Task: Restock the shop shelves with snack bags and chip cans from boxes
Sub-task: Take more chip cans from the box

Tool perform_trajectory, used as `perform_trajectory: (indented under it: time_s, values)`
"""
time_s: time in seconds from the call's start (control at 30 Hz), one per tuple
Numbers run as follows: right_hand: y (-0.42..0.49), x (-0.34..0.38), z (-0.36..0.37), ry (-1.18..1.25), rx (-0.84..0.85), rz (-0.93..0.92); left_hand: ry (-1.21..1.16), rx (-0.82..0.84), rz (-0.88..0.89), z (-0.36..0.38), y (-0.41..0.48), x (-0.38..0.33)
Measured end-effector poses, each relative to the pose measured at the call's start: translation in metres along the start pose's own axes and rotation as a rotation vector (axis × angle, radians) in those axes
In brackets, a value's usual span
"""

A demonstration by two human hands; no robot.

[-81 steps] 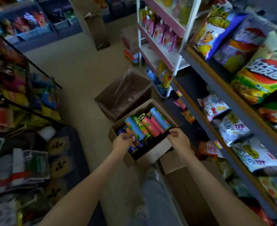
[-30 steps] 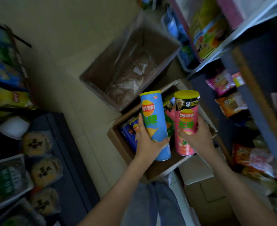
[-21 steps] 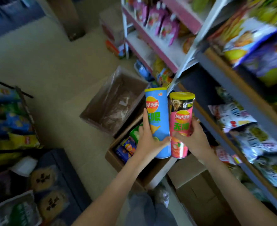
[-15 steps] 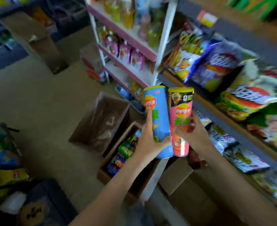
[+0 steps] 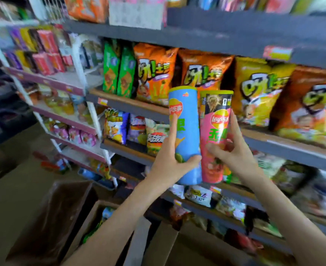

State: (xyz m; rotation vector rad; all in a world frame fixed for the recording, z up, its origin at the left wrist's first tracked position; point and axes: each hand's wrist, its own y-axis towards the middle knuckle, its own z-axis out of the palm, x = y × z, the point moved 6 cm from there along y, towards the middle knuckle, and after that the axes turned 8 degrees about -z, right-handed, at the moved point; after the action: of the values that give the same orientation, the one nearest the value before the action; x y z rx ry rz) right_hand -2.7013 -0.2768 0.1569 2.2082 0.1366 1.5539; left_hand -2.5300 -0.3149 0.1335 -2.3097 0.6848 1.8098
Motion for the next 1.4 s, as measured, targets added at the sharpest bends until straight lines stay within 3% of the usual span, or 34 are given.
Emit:
perform_trajectory:
  time_s: [0.23,0.47,0.7,0.93,1.2,1.4]
  values:
    - [-0.033,0.068,-0.167,0.038,-0.12,-0.134,0.04,0.064,0.229,0.116,-0.003,-0.137]
    - [-0.035,0.118,-0.27,-0.014,-0.255,-0.235,0.024,0.127,0.402,0.182,0.021,-0.231]
    - [-0.03,0.135,-0.348,-0.095,-0.409,-0.297,0.004,0.234,0.488,0.241,0.057,-0.281]
    - [-0.029,0.145,-0.425,-0.18,-0.499,-0.416,-0.06,0.135,0.541,0.292,0.085,-0.321]
    - [-0.005,0.122,-0.564,-0.243,-0.519,-0.406,-0.042,0.009,0.567,0.376,0.119,-0.377]
    - [0.022,0.096,-0.653,-0.351,-0.379,-0.397,-0.061,-0.058,0.481,0.46,0.16,-0.405]
